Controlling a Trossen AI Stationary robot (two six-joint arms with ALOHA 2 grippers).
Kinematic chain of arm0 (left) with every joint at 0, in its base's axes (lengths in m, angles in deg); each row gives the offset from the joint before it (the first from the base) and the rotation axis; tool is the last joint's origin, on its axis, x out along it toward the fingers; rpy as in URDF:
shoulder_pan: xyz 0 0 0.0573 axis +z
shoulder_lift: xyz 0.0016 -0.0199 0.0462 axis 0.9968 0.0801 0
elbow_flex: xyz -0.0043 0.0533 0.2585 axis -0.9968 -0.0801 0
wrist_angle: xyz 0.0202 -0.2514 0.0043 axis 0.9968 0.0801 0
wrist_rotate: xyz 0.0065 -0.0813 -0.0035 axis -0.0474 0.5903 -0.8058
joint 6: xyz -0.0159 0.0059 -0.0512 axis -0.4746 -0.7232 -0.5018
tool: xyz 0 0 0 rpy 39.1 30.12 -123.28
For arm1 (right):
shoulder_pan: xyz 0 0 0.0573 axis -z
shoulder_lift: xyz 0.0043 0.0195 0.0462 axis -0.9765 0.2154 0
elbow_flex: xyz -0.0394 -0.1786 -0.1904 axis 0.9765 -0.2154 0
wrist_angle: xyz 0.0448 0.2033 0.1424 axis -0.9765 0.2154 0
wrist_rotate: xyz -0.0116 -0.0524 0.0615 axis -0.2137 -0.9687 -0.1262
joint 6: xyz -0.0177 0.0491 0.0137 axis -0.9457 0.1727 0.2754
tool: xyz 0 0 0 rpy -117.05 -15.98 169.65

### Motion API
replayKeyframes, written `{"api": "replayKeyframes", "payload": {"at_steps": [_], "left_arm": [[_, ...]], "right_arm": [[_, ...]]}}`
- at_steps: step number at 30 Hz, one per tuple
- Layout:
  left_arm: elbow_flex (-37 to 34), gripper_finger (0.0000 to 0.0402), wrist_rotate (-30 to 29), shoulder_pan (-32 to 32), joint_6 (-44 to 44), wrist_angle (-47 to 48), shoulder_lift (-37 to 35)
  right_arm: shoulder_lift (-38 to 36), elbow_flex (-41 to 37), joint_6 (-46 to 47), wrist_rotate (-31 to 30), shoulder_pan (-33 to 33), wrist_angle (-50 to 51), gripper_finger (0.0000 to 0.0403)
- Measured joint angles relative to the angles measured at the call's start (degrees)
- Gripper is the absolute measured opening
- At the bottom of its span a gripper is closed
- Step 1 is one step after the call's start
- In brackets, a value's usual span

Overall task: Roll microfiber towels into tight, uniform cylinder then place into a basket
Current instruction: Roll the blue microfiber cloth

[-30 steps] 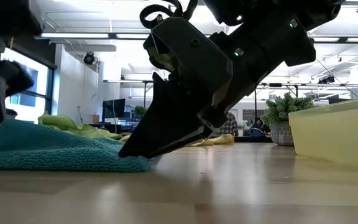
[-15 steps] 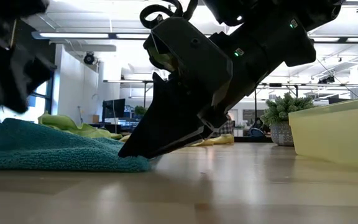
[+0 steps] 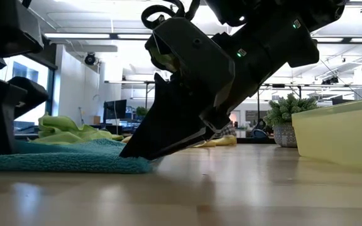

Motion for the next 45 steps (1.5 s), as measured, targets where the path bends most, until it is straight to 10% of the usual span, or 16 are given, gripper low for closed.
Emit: {"api": "replayKeyframes", "payload": {"at_steps": [20,34,45], "left_arm": [[2.18,0.0110,-3.24,-0.81,21.82,2.66,-3.33],[2.23,0.0195,-0.46,1.64,18.93,5.08,0.41],[2.41,0.0171,3.62,2.21,10.82,5.23,2.01]], "right_arm": [[0.00,0.00,1.18,0.10,-0.09,-0.06,0.0094],[0.00,-0.04,1.27,0.06,-0.13,-0.14,0.0094],[-3.16,-0.27,-2.51,0.72,-0.13,3.91,0.0094]]}}
